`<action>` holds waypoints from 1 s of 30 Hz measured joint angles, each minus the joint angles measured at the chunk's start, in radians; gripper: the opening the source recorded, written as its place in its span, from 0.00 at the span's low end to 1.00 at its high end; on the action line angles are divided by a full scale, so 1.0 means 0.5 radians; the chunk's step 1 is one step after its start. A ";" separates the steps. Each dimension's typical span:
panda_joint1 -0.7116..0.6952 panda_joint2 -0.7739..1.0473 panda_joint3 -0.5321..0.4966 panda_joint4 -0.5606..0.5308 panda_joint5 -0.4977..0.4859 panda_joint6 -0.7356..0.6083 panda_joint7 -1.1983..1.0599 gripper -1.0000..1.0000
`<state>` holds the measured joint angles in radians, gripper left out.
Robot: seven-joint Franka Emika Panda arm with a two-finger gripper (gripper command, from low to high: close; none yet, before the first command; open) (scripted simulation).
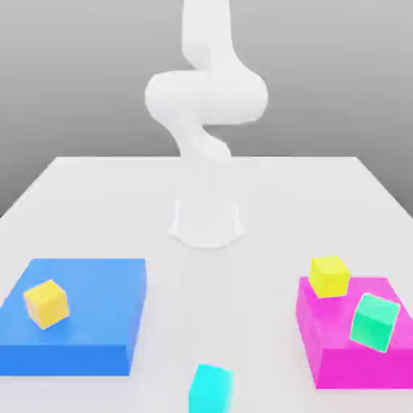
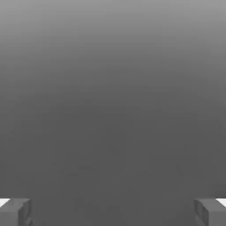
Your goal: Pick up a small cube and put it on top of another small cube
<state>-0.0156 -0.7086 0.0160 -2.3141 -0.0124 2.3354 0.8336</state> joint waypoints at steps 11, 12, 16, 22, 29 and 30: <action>-0.123 0.811 0.122 -0.125 -0.108 0.314 0.298 0.50; -0.130 0.884 0.128 -0.136 -0.118 0.342 0.325 0.50; -0.148 1.174 0.145 -0.180 -0.149 0.454 0.426 0.50; -0.147 1.605 0.146 -0.248 -0.147 0.625 0.543 0.50; -0.119 2.106 0.124 -0.260 -0.126 0.908 0.615 0.50; -0.108 2.179 0.111 -0.247 -0.139 0.965 0.626 0.50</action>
<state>-0.0697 0.3809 0.0715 -2.4374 -0.0820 2.8179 1.1465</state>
